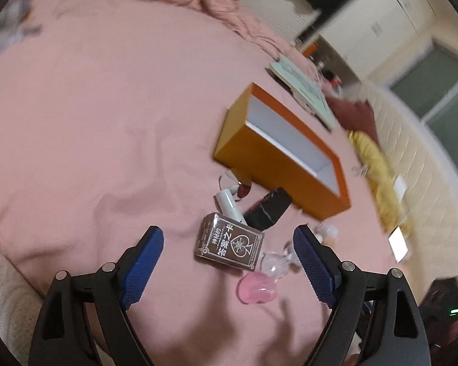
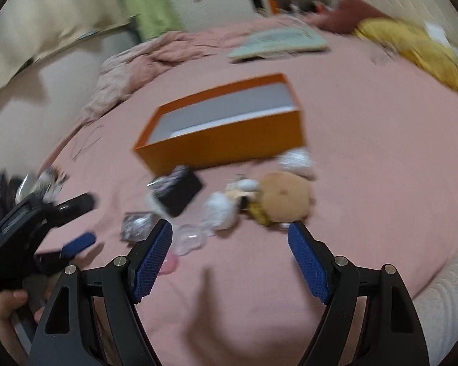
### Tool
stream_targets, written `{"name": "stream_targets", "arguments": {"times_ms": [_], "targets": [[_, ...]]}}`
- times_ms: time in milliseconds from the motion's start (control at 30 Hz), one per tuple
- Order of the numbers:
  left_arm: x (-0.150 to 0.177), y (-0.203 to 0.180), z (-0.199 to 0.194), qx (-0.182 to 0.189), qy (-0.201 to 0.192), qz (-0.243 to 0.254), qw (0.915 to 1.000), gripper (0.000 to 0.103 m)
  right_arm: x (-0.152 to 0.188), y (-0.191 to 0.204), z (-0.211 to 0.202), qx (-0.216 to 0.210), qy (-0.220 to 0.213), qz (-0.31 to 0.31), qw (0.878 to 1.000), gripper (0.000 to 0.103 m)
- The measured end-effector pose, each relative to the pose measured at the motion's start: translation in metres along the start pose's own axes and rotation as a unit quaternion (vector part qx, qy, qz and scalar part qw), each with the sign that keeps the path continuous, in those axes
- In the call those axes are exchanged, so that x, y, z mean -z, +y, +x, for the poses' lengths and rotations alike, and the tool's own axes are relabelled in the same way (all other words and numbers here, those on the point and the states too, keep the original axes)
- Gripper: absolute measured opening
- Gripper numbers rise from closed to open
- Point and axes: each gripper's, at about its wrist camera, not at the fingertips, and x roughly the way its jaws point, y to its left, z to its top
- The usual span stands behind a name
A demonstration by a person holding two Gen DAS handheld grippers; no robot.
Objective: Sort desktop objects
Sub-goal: 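Carry the pink heart out and set it on the bed with left gripper, then grasp and lift the card deck with left gripper while right gripper grasps the pink heart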
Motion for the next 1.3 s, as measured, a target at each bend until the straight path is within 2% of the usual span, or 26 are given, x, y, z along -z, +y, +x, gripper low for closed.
{"name": "stream_targets", "arguments": {"times_ms": [133, 233, 300, 367, 467, 533, 600, 667, 767, 867, 900, 967, 1000, 1033, 1167, 1300], "targets": [[0.0, -0.01, -0.003, -0.012, -0.006, 0.05, 0.9987, 0.086, 0.016, 0.022, 0.016, 0.008, 0.016, -0.045, 0.999, 0.078], [-0.001, -0.012, 0.003, -0.017, 0.001, 0.062, 0.9979, 0.085, 0.027, 0.035, 0.028, 0.008, 0.032, -0.081, 0.996, 0.078], [-0.002, -0.012, 0.01, -0.02, 0.014, 0.067, 0.9975, 0.08, 0.031, 0.043, 0.032, 0.004, 0.032, -0.1, 0.994, 0.078], [-0.001, -0.012, 0.021, -0.034, 0.037, 0.073, 0.9961, 0.069, 0.034, 0.05, 0.036, 0.001, 0.027, -0.117, 0.993, 0.078], [-0.003, -0.002, 0.036, -0.046, 0.068, 0.056, 0.9951, 0.064, 0.04, 0.059, 0.046, -0.001, 0.029, -0.138, 0.99, 0.075], [-0.008, 0.007, 0.034, -0.037, 0.068, 0.025, 0.9967, 0.053, 0.042, 0.06, 0.052, -0.004, 0.031, -0.14, 0.99, 0.07], [-0.01, 0.016, 0.03, -0.025, 0.067, 0.002, 0.9974, 0.046, 0.042, 0.059, 0.056, 0.002, 0.031, -0.137, 0.99, 0.068], [-0.011, 0.019, 0.025, -0.012, 0.064, -0.006, 0.9979, 0.032, 0.042, 0.057, 0.061, 0.009, 0.035, -0.136, 0.99, 0.067], [-0.012, 0.019, 0.02, -0.001, 0.064, 0.0, 0.998, 0.029, 0.042, 0.057, 0.064, 0.011, 0.035, -0.136, 0.99, 0.065], [-0.012, 0.018, 0.016, 0.0, 0.059, 0.011, 0.9982, 0.029, 0.042, 0.062, 0.068, 0.012, 0.039, -0.153, 0.987, 0.052], [-0.012, 0.018, 0.015, 0.001, 0.057, 0.014, 0.9983, 0.032, 0.043, 0.064, 0.07, 0.015, 0.039, -0.161, 0.986, 0.049], [-0.013, 0.021, 0.012, 0.008, 0.056, 0.008, 0.9984, 0.047, 0.044, 0.064, 0.069, 0.019, 0.04, -0.169, 0.985, 0.029], [-0.013, 0.023, 0.012, 0.009, 0.055, 0.003, 0.9984, 0.047, 0.043, 0.063, 0.069, 0.019, 0.041, -0.167, 0.985, 0.022], [-0.013, 0.025, 0.011, 0.01, 0.055, -0.002, 0.9984, 0.047, 0.042, 0.06, 0.067, 0.014, 0.043, -0.158, 0.986, 0.02], [-0.015, 0.029, 0.011, 0.012, 0.051, -0.016, 0.9985, 0.066, 0.038, 0.049, 0.057, 0.008, 0.042, -0.132, 0.99, 0.02], [-0.013, 0.018, 0.009, 0.009, 0.042, 0.013, 0.999, 0.067, 0.035, 0.045, 0.042, 0.025, 0.018, -0.131, 0.991, 0.02]]}}
